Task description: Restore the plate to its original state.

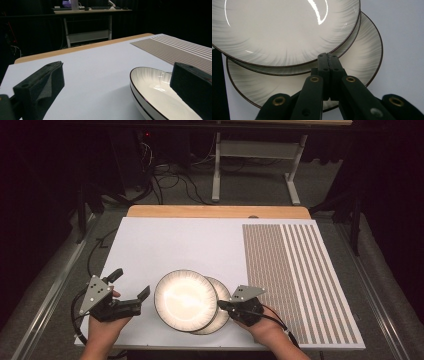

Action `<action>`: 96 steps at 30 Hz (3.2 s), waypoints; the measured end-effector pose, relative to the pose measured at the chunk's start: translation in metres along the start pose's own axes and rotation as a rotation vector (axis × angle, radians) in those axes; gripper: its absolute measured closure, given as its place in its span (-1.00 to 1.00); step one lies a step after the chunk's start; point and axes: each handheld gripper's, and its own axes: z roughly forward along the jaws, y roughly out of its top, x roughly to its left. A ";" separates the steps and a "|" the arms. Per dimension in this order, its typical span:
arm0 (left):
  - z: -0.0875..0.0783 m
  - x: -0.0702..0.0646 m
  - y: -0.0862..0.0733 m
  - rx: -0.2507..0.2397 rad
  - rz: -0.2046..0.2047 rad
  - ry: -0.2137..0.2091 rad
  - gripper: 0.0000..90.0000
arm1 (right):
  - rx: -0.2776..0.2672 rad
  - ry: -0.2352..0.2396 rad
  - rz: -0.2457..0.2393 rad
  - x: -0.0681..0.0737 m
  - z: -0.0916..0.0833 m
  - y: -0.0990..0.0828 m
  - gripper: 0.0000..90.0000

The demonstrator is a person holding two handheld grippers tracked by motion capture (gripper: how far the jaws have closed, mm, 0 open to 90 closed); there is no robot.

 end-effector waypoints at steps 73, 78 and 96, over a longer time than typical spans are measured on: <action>-0.002 0.003 0.000 0.005 -0.001 -0.001 -1.00 | 0.000 -0.007 0.000 -0.004 -0.004 -0.002 1.00; -0.002 0.002 0.001 0.006 0.001 0.000 -1.00 | 0.000 -0.008 -0.001 -0.004 -0.005 -0.002 1.00; -0.002 0.004 0.000 0.007 -0.001 0.001 -0.99 | -0.001 -0.017 0.001 -0.006 -0.007 -0.002 1.00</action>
